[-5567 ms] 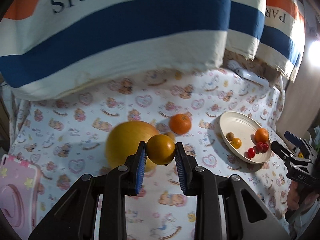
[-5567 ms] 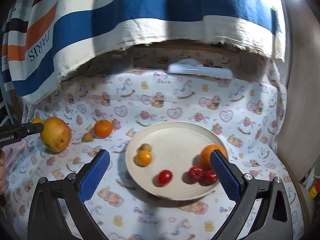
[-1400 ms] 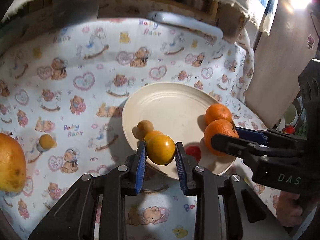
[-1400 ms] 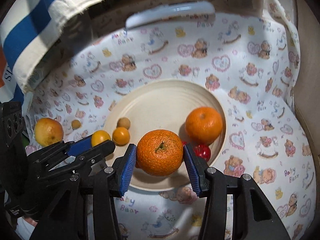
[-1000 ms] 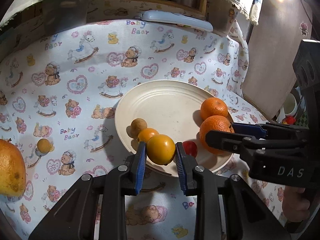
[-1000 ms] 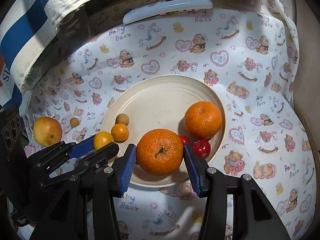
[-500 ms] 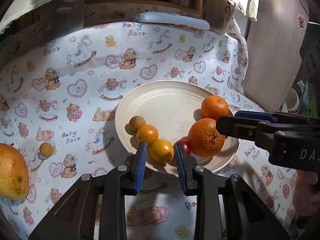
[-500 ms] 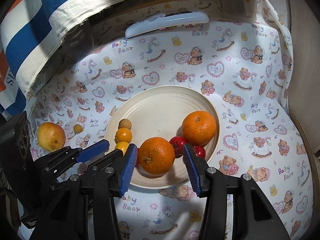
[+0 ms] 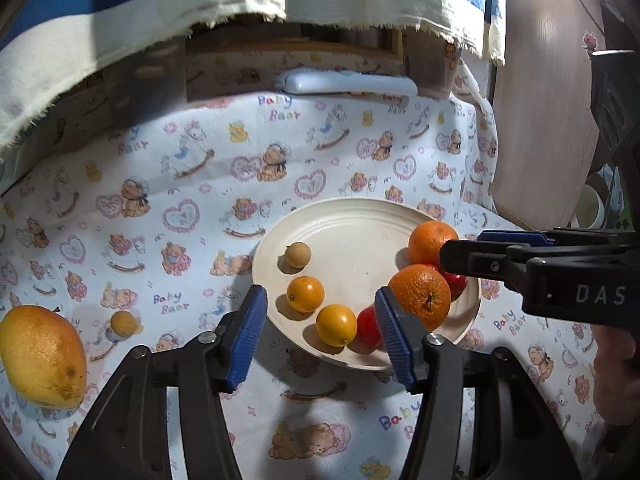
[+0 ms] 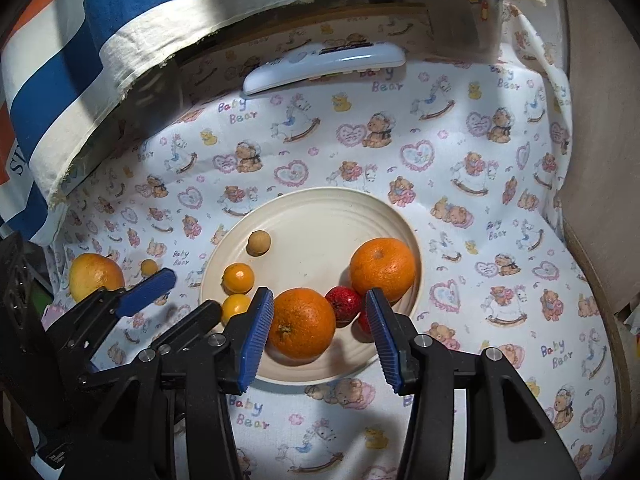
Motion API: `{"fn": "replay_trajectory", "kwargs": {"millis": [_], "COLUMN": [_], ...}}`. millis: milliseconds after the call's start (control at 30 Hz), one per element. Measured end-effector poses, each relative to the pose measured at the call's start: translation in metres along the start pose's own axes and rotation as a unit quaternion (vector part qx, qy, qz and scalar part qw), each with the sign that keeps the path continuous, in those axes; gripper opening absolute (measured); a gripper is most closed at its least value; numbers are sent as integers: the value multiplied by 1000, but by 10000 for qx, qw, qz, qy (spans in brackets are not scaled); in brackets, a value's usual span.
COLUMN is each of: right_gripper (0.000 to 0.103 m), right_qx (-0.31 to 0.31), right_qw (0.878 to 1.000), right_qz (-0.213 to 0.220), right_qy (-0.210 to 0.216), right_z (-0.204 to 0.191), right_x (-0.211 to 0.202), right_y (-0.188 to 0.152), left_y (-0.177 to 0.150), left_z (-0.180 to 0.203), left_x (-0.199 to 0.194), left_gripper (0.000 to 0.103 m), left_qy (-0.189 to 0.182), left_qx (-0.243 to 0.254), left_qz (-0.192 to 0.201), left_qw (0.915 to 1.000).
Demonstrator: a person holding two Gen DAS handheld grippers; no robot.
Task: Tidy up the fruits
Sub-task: 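Open the right tool to release the tangerine while the left tool releases the yellow tomato, then move the left tool toward the large yellow pear while the right tool approaches the small brown fruit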
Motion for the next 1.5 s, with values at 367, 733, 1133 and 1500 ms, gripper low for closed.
{"fn": "replay_trajectory", "kwargs": {"millis": [367, 733, 1133, 1500], "right_gripper": [77, 90, 103, 103], "right_qx": [29, -21, -138, -468], "right_qw": [9979, 9947, 9920, 9735], "right_qz": [537, 866, 1118, 2239], "right_qy": [-360, -560, -570, -53], "right_z": [5, 6, -5, -42], "right_x": [-14, -22, -22, -48], "right_y": [7, 10, 5, -9], "left_y": [3, 19, 19, -16], "left_z": [2, -12, -63, -100], "left_x": [-10, -51, -132, -156], "left_gripper": [74, 102, 102, 102], "left_qy": [241, 411, 996, 1410], "left_qx": [164, -202, -389, -434], "left_qz": [296, 1216, 2039, 2070], "left_qw": [9991, 9915, 9731, 9672]}}
Point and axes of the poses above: each gripper's, at about its wrist camera, not at the fingertips, and x roughly the way its jaws point, z to its right, y to its top, the point moved 5 cm from there along x, roughly the way its jaws point, and after that the axes turned 1 degree about y, right-handed, at the moved point
